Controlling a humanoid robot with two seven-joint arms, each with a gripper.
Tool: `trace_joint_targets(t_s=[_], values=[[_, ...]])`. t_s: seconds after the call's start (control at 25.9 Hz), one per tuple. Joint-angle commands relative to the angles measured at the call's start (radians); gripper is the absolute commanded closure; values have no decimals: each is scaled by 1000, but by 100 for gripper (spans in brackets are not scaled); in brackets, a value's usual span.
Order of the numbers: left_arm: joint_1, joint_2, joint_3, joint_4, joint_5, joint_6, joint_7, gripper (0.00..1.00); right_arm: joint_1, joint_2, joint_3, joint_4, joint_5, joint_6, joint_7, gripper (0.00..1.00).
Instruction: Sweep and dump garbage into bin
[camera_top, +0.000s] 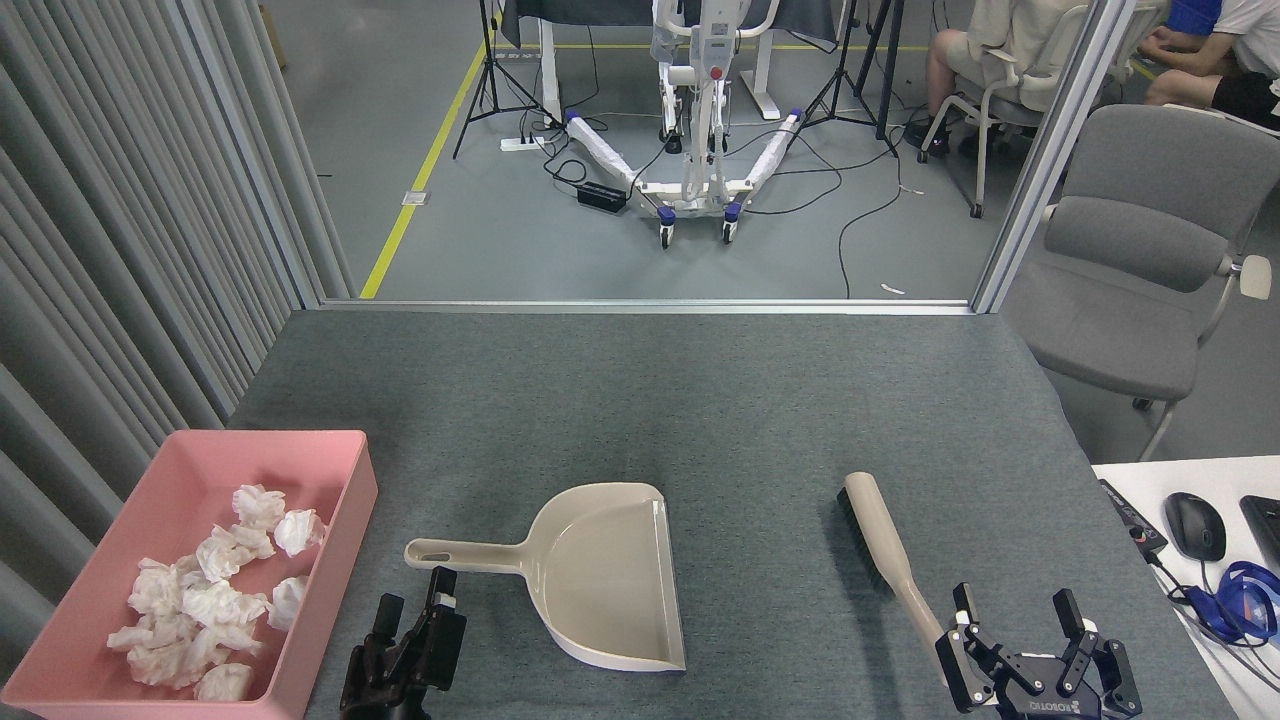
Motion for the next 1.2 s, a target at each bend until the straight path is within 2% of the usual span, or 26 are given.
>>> trace_joint_targets(t_s=[0.0,0.08,0.15,0.39,0.5,0.66,0.81,0.93,1.16], values=[[49,57,8,-120,-277,-7,-38,0,2,-2,0,1,-9,0,1,2],[61,92,31,-151,-459,-1,-77,0,2,-2,0,1,-9,0,1,2],[90,100,57,-157,-539,-1,-92,0,2,-3,0,0,-9,0,-1,2],[100,221,70,-193,-553,-9,-83,0,2,-5,-1,0,-9,2,-1,2],[84,270,143,-203,-544,-4,-83,0,2,-5,-1,0,-9,2,-1,2],[61,232,278,-189,-542,-19,-100,0,3,-5,-3,0,-9,3,-2,2],[57,239,354,-163,-541,-210,-144,0,9,-5,-4,1,-10,6,-2,2],[64,221,383,-160,-539,-187,-156,0,9,-5,-4,0,-10,6,-2,2],[69,238,379,-161,-539,-167,-164,0,11,-5,-4,0,-10,5,-2,2]])
